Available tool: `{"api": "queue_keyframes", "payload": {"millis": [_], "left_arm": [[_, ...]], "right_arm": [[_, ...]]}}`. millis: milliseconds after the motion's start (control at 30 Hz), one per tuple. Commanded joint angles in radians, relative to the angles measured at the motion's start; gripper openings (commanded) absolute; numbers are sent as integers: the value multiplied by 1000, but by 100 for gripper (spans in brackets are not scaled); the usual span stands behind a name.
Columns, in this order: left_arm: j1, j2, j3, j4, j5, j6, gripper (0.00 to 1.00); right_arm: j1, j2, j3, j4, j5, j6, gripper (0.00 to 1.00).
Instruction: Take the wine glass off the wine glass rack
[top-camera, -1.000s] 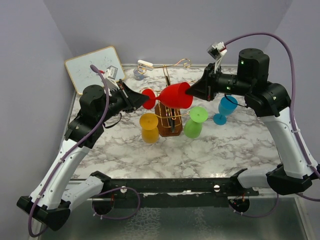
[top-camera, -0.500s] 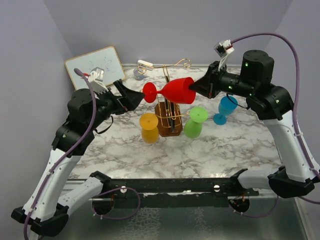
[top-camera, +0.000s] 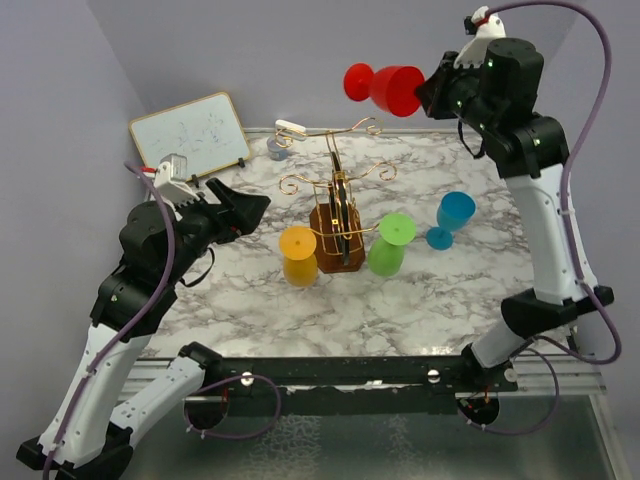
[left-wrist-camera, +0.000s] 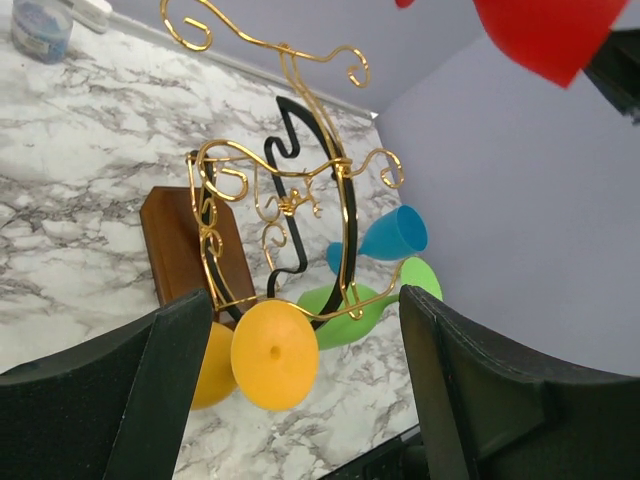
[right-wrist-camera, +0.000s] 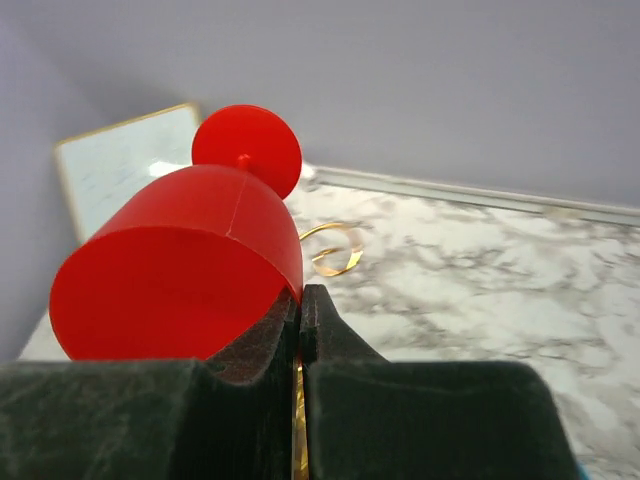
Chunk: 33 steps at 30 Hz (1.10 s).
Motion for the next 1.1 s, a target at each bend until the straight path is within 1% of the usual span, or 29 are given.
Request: {"api": "queue_keyframes", "payload": {"millis": [0, 67, 167, 233, 333, 400, 433, 567, 667, 800, 933, 1067], "left_arm": [[-1, 6, -25, -12, 14, 3, 76], [-2, 11, -27, -19, 26, 2, 75], [-1, 19, -19, -34, 35, 8, 73], [-2, 30, -11, -52, 35, 19, 74], [-1, 50, -9, -74, 28, 37, 76], [-2, 68, -12, -80, 37, 44, 76], [-2, 77, -13, -80, 45, 45, 76], [-1, 114, -1, -87, 93, 53, 76], [-1, 125, 15, -102, 102, 62, 76], [-2, 118, 21, -102, 105, 62, 76], [-2, 114, 27, -109, 113, 60, 76], [-1, 109, 33, -121, 115, 62, 76]], "right_arm": [[-232, 190, 137, -83, 69, 40, 1], [-358, 233, 137, -102, 11, 82, 1], [-518, 246, 53, -107, -56, 119, 1], [-590, 240, -18, -119, -24, 127, 1], [-651, 237, -82, -213, 114, 158, 1], [-661, 224, -151, -286, 208, 206, 1], [-662, 206, -200, -294, 223, 210, 1], [-662, 85, -436, -251, 240, 246, 1], [-664, 16, -548, -257, 288, 278, 1], [-665, -36, -635, -250, 314, 288, 1], [-665, -42, -662, -253, 322, 296, 1], [-665, -37, -714, -236, 294, 298, 1]]}}
